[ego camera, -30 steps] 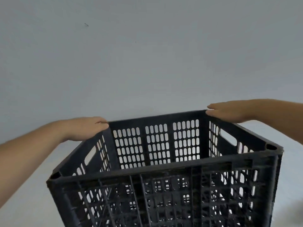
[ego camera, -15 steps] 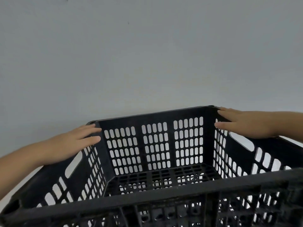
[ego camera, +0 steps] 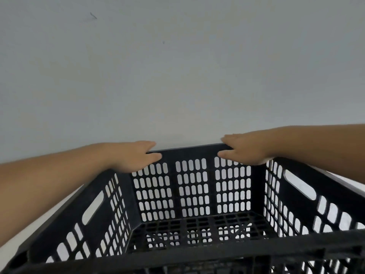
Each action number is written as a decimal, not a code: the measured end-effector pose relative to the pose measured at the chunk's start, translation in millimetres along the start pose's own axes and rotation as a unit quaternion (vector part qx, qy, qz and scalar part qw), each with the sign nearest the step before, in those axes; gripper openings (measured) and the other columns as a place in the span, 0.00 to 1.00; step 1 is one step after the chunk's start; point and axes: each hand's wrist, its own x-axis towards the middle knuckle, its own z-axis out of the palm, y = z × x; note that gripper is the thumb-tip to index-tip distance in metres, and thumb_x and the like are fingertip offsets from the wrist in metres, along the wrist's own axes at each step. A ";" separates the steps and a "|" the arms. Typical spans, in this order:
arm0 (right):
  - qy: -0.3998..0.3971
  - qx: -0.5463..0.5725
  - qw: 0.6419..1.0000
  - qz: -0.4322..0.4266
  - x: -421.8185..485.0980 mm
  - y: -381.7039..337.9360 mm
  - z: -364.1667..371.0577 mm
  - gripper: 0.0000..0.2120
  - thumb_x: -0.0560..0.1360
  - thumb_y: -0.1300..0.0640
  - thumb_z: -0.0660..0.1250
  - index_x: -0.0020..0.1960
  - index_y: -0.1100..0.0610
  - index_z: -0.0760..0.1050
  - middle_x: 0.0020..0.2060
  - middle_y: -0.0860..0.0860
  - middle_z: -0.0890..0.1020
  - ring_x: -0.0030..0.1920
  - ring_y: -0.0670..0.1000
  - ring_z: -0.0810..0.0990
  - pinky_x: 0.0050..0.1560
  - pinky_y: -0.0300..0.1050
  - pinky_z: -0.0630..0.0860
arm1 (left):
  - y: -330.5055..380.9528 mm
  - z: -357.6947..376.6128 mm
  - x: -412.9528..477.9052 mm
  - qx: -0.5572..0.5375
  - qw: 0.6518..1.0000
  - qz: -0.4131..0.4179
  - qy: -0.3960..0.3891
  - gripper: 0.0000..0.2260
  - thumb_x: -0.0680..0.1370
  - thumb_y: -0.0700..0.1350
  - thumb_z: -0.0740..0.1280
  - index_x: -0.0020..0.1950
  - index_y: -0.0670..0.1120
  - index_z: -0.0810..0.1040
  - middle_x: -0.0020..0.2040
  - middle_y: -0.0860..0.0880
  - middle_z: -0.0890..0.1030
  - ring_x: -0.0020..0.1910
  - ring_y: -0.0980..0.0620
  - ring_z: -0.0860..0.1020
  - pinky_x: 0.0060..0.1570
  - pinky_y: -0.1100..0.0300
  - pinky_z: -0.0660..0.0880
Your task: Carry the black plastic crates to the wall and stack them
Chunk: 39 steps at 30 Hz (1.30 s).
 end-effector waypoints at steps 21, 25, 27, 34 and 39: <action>-0.036 0.037 0.998 0.029 83.0 -49.6 18.2 0.34 0.75 0.46 0.69 0.75 0.56 0.60 0.68 0.55 0.73 0.64 0.59 0.74 0.64 0.56 0.73 | 62.4 21.9 53.9 -0.040 0.999 0.033 -0.017 0.30 0.81 0.53 0.61 0.82 0.51 0.56 0.79 0.50 0.65 0.74 0.45 0.67 0.64 0.52 0.64; -0.048 0.029 0.998 0.037 79.0 -51.5 16.3 0.37 0.75 0.46 0.69 0.78 0.55 0.57 0.70 0.54 0.73 0.66 0.59 0.74 0.65 0.56 0.72 | 64.6 23.0 52.6 -0.031 0.999 0.027 -0.018 0.30 0.81 0.55 0.61 0.82 0.51 0.55 0.80 0.50 0.63 0.76 0.44 0.65 0.66 0.51 0.63; -0.059 0.031 0.997 0.044 78.3 -53.5 13.6 0.38 0.75 0.45 0.70 0.78 0.55 0.57 0.70 0.54 0.73 0.65 0.59 0.74 0.66 0.57 0.72 | 65.3 24.8 49.6 -0.041 0.999 0.029 -0.016 0.32 0.81 0.59 0.62 0.81 0.50 0.56 0.80 0.50 0.63 0.75 0.44 0.65 0.68 0.50 0.64; -0.049 0.049 0.997 0.039 55.8 -64.8 -0.2 0.47 0.75 0.43 0.70 0.82 0.54 0.45 0.79 0.54 0.60 0.76 0.61 0.63 0.74 0.60 0.64 | 62.0 18.7 32.0 0.005 0.999 0.043 -0.005 0.34 0.83 0.61 0.58 0.83 0.46 0.52 0.83 0.48 0.55 0.79 0.44 0.60 0.74 0.47 0.60; -0.011 0.032 0.998 0.045 32.7 -66.1 -2.9 0.37 0.76 0.47 0.69 0.79 0.55 0.56 0.73 0.53 0.67 0.68 0.60 0.72 0.67 0.59 0.71 | 62.1 11.5 19.0 0.030 0.999 0.020 0.007 0.35 0.83 0.64 0.53 0.83 0.46 0.51 0.83 0.48 0.55 0.81 0.44 0.56 0.77 0.44 0.55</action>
